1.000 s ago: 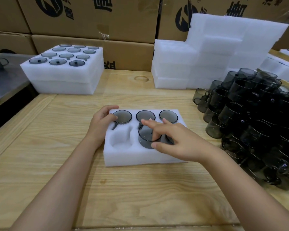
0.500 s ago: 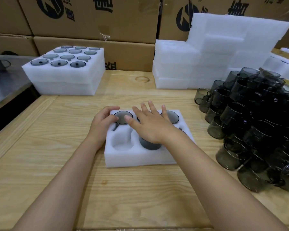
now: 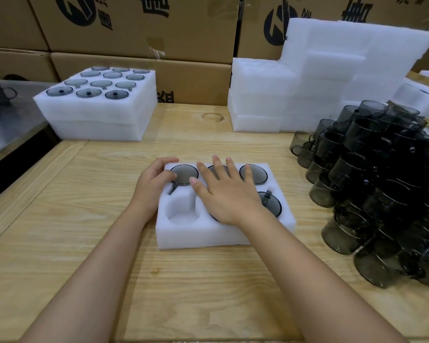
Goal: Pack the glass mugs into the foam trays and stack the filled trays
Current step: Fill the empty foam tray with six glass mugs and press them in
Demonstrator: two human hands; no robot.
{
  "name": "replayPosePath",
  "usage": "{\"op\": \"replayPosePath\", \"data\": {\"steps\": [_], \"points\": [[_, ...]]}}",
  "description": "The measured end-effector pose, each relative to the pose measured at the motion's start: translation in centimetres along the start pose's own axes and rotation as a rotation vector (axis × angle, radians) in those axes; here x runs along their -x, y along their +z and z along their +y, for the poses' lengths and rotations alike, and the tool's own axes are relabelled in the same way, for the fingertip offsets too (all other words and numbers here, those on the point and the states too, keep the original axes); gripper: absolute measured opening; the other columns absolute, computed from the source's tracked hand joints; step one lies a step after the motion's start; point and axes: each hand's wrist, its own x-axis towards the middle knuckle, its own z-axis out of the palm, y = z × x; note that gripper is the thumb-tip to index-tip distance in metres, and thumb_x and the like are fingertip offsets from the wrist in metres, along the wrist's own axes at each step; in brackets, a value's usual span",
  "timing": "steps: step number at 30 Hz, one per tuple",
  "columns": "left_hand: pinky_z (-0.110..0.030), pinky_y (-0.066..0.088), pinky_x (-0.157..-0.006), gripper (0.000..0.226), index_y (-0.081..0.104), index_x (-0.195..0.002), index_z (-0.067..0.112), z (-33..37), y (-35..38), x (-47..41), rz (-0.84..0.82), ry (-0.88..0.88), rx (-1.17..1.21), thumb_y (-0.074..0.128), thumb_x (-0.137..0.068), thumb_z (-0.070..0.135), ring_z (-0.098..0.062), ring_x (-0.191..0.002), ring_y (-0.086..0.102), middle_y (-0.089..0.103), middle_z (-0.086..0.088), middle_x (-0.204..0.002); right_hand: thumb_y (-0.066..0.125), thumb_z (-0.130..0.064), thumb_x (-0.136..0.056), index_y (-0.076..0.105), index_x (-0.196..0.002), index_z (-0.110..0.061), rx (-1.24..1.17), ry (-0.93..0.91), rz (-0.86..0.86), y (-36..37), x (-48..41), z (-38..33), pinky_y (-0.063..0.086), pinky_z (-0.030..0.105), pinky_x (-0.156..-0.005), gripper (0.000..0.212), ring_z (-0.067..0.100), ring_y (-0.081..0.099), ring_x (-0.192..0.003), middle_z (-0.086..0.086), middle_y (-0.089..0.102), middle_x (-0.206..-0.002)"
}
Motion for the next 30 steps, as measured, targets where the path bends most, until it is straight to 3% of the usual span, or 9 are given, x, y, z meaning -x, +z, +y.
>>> {"op": "replayPosePath", "data": {"steps": [5,10,13,16,20,22,25,30], "points": [[-0.027,0.049,-0.069,0.037,0.065,-0.103,0.025,-0.1,0.0,0.0,0.016,0.037,-0.020,0.047,-0.088,-0.003,-0.016,-0.079,0.061,0.064,-0.001,-0.089,0.009,-0.069,-0.089,0.004,-0.150,-0.033,-0.115,-0.031,-0.048,-0.6,0.2,0.2,-0.014,0.050,-0.113,0.072,0.020,-0.018,-0.144,-0.003,-0.009,-0.159],[-0.026,0.048,-0.068,0.034,0.065,-0.103,0.025,0.0,0.0,0.1,0.026,0.030,0.005,0.049,-0.090,-0.002,-0.015,-0.079,0.061,0.065,0.000,-0.090,0.040,-0.045,-0.097,0.038,-0.141,-0.022,-0.506,-0.094,0.216,-2.3,2.3,0.7,0.002,0.043,-0.118,0.050,0.019,0.007,-0.145,-0.007,0.035,-0.149],[-0.030,0.049,-0.071,0.029,0.066,-0.104,0.024,-0.1,0.0,0.1,0.014,0.007,0.020,0.055,-0.087,0.003,-0.019,-0.081,0.061,0.065,-0.002,-0.091,0.043,-0.042,-0.095,0.045,-0.137,-0.024,-0.282,0.014,0.421,-3.8,4.1,2.6,0.001,0.044,-0.116,0.045,0.019,0.014,-0.143,-0.005,0.037,-0.148],[-0.033,0.048,-0.073,0.027,0.067,-0.102,0.025,-0.2,-0.1,0.0,0.008,-0.007,0.025,0.059,-0.080,0.011,-0.020,-0.081,0.060,0.065,-0.005,-0.091,0.045,-0.044,-0.092,0.046,-0.135,-0.018,0.016,0.246,0.546,-6.2,5.8,6.2,0.006,0.050,-0.114,0.050,0.029,0.017,-0.141,0.005,0.036,-0.147],[-0.028,0.048,-0.068,0.027,0.067,-0.101,0.025,-0.4,-0.1,-0.2,0.013,-0.001,0.023,0.055,-0.086,0.006,-0.017,-0.079,0.061,0.066,-0.001,-0.088,0.053,-0.035,-0.091,0.044,-0.136,-0.007,0.137,0.485,0.679,-10.0,7.6,11.5,0.006,0.055,-0.113,0.054,0.040,0.012,-0.140,0.019,0.027,-0.150],[-0.025,0.049,-0.066,0.028,0.067,-0.101,0.025,-0.3,-0.1,-0.2,0.011,-0.013,0.025,0.059,-0.076,0.016,-0.013,-0.076,0.063,0.068,0.001,-0.086,0.053,-0.031,-0.092,0.040,-0.139,-0.006,0.167,0.543,0.661,-11.6,7.6,13.8,0.007,0.055,-0.113,0.055,0.042,0.010,-0.141,0.020,0.023,-0.152],[-0.022,0.050,-0.062,0.034,0.068,-0.099,0.027,-0.3,-0.1,-0.3,0.013,-0.025,0.021,0.056,-0.067,0.022,-0.007,-0.071,0.064,0.069,0.008,-0.079,0.050,-0.033,-0.094,0.038,-0.140,-0.007,0.227,0.622,0.501,-12.6,6.6,16.3,0.008,0.054,-0.113,0.055,0.041,0.007,-0.141,0.018,0.021,-0.153],[-0.030,0.049,-0.070,0.032,0.069,-0.096,0.030,-0.6,-0.2,-0.5,0.022,-0.026,0.016,0.057,-0.067,0.023,-0.013,-0.077,0.063,0.068,0.003,-0.085,0.053,-0.038,-0.092,0.045,-0.135,-0.009,0.308,0.607,0.367,-12.0,5.5,18.1,0.016,0.054,-0.112,0.053,0.039,0.023,-0.137,0.018,0.040,-0.143]]}}
